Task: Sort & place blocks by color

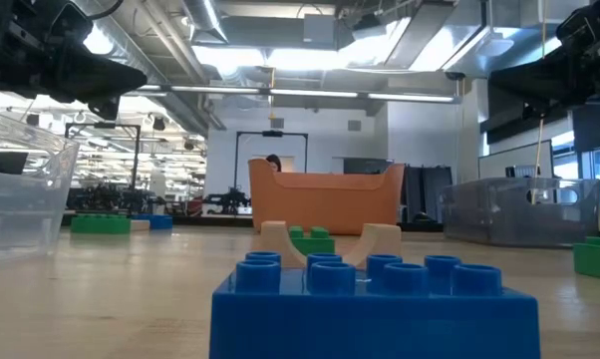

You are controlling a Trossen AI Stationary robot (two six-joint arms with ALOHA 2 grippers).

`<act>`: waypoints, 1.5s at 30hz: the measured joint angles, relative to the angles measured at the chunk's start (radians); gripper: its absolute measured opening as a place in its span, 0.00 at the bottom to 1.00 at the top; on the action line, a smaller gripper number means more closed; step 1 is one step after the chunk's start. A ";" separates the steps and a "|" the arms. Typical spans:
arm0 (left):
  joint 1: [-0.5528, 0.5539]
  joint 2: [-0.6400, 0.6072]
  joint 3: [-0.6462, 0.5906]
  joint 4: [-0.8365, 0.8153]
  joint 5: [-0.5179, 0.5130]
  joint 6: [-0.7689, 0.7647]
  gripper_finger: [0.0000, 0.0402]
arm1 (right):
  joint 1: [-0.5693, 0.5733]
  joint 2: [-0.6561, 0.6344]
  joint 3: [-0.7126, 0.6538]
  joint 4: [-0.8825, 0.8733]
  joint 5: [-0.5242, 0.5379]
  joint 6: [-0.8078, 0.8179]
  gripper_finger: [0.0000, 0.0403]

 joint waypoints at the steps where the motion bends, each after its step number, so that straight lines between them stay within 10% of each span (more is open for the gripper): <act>1: 0.000 0.000 0.000 0.000 0.000 0.000 0.05 | 0.000 0.000 0.000 0.000 0.000 0.000 0.02; 33: 0.000 -0.001 0.000 0.157 0.017 -0.151 0.05 | 0.000 0.000 0.000 0.000 0.000 0.000 0.02; 37: 0.000 0.000 0.013 0.261 -0.155 -0.249 0.05 | 0.000 0.000 0.000 0.000 0.000 0.000 0.02; 45: 0.025 0.117 0.309 -0.170 -0.249 -0.278 0.25 | 0.000 0.000 0.000 0.000 0.000 0.000 0.02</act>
